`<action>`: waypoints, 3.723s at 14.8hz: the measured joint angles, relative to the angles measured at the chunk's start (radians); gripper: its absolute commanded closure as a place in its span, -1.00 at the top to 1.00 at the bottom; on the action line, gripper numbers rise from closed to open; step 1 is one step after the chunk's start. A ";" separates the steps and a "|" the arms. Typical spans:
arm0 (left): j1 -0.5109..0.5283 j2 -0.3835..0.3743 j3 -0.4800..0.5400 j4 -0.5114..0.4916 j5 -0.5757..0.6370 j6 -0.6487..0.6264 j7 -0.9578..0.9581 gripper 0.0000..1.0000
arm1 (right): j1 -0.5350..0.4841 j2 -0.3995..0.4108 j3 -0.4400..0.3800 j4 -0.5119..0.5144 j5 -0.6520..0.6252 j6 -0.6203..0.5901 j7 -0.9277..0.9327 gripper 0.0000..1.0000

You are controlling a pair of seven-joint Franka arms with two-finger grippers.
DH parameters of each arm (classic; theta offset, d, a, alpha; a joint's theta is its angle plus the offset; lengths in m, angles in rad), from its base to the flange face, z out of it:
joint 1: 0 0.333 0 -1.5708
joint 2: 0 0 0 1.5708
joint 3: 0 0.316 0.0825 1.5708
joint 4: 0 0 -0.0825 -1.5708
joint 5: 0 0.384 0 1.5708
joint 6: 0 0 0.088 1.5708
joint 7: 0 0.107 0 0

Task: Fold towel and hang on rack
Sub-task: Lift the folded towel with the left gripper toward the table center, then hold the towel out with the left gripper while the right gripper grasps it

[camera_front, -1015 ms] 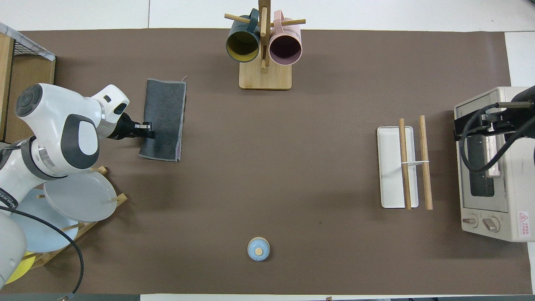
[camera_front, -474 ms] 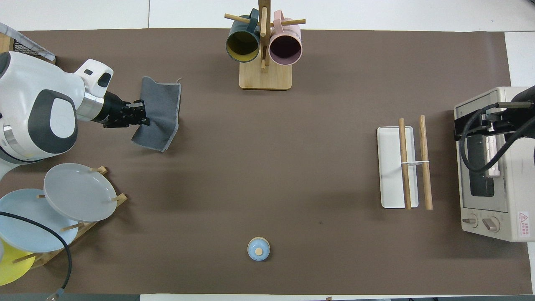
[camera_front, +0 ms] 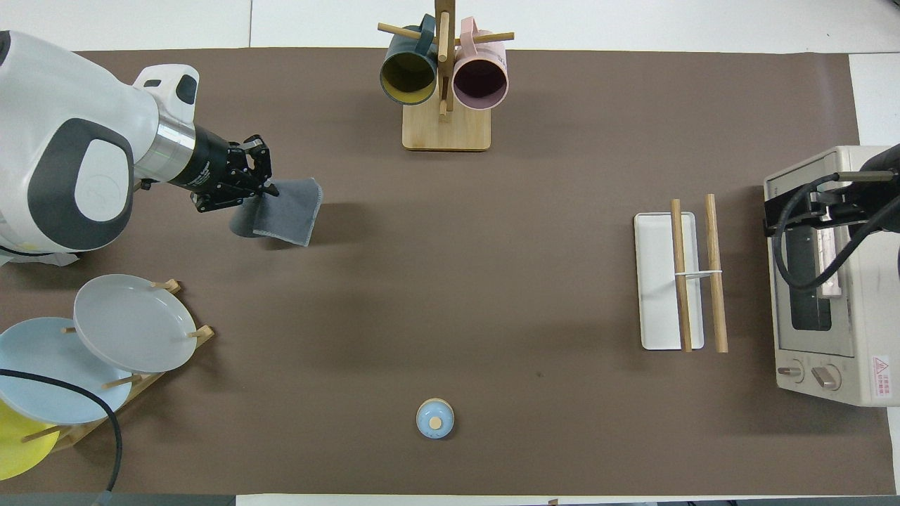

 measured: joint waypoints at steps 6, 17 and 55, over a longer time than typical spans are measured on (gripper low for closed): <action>-0.065 -0.031 -0.064 0.053 0.000 0.000 -0.483 -1.00 | 0.000 0.000 0.000 0.000 0.000 0.000 0.000 1.00; -0.078 -0.084 -0.212 0.060 0.000 0.087 -1.190 -1.00 | 0.024 -0.021 0.012 -0.091 0.307 0.132 0.162 1.00; -0.272 -0.100 -0.221 0.060 0.051 0.258 -1.747 0.12 | 0.258 -0.040 0.003 -0.410 1.023 0.672 0.899 -1.00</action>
